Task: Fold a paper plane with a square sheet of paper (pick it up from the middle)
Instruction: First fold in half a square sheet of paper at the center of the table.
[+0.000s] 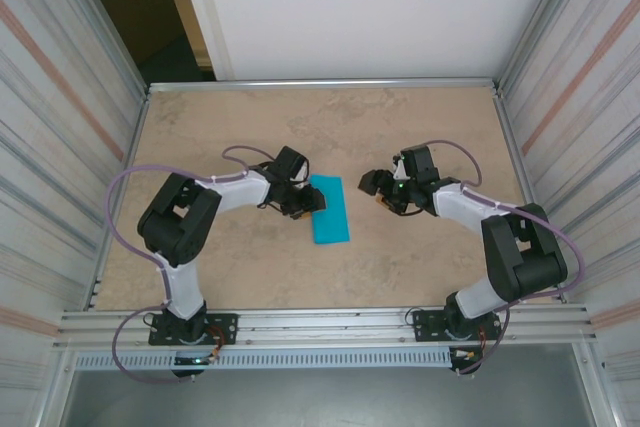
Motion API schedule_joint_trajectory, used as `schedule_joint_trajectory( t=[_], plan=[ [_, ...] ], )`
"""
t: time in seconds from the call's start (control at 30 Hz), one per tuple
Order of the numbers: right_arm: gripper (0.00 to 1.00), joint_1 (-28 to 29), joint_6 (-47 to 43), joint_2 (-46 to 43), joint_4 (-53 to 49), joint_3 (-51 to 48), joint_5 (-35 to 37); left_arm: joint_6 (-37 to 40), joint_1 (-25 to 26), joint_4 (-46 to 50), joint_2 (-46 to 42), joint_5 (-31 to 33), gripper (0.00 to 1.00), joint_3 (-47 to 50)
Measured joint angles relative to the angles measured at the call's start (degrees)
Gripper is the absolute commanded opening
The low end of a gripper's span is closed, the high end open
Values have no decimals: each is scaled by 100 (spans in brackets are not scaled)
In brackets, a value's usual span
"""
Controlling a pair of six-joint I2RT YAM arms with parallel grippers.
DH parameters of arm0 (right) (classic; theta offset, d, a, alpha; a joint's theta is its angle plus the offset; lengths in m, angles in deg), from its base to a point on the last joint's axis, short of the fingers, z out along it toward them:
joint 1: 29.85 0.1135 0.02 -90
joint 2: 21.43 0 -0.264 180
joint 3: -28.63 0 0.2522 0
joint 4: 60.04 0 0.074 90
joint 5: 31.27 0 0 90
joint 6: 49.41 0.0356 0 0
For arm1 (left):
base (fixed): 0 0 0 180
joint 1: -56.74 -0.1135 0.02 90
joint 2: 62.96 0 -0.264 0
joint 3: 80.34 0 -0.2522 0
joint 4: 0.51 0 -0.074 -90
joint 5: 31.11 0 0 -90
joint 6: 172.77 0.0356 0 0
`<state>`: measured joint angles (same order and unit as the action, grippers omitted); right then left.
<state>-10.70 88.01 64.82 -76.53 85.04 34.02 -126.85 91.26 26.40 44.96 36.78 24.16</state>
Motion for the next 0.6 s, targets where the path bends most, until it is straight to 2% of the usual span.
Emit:
schedule_joint_trajectory(
  t=[0.17,0.33,0.43,0.6],
  plan=[
    [73,-48,-7,-162,-114,-170,118,-9,11,170,133,26,38,-118],
    [80,-428,-22,-273,-177,-175,87,-31,15,387,229,35,38,-280],
    [90,-682,-116,-273,-205,-175,24,-31,20,551,291,37,38,-400],
    [99,-879,-343,-273,-243,-173,-103,-26,50,820,404,107,38,-575]
  ],
)
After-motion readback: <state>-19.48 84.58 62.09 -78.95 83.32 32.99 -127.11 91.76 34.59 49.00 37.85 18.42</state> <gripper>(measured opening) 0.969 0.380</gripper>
